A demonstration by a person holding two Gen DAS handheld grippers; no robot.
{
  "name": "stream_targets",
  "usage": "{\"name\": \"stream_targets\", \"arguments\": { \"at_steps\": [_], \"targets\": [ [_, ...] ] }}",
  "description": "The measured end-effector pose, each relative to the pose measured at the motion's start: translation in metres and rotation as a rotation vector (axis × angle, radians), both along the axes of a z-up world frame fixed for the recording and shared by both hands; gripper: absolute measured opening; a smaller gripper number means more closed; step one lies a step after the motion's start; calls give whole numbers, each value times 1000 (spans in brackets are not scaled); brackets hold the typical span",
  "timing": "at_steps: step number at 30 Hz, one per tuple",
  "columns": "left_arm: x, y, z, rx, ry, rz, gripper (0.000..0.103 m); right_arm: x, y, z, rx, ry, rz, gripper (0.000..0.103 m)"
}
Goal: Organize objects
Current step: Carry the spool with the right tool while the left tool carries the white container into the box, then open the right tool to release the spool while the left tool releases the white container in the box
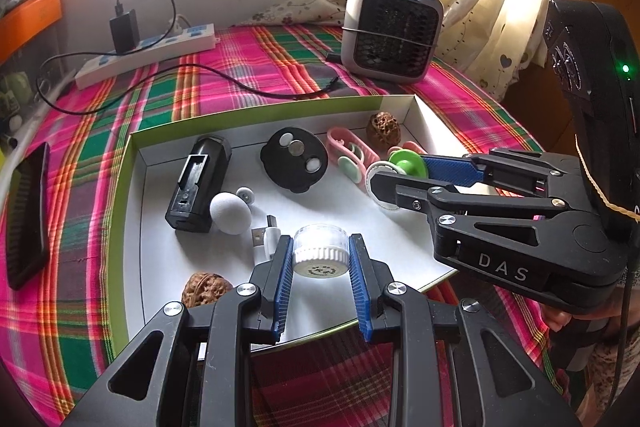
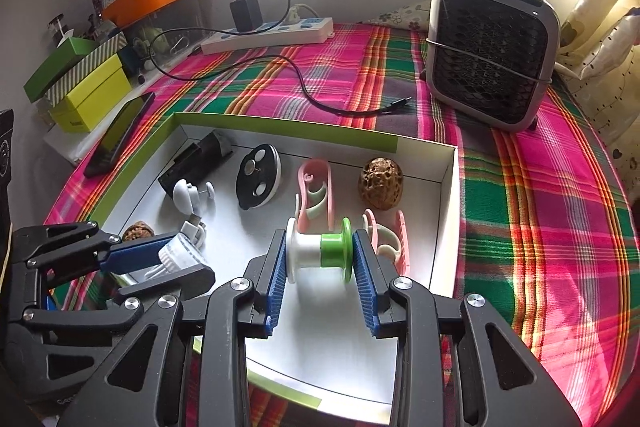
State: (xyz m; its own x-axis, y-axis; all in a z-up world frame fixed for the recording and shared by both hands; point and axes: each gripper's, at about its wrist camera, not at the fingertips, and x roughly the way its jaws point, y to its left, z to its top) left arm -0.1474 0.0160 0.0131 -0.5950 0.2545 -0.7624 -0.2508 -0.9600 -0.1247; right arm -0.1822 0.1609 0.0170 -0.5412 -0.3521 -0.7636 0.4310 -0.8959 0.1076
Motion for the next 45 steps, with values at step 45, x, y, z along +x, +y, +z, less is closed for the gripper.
{"name": "stream_targets", "arguments": {
  "at_steps": [45],
  "targets": [
    [-2, 0, -1, -10, -11, 5, 33, 1, -4, -2, 35, 11, -15, 43]
  ]
}}
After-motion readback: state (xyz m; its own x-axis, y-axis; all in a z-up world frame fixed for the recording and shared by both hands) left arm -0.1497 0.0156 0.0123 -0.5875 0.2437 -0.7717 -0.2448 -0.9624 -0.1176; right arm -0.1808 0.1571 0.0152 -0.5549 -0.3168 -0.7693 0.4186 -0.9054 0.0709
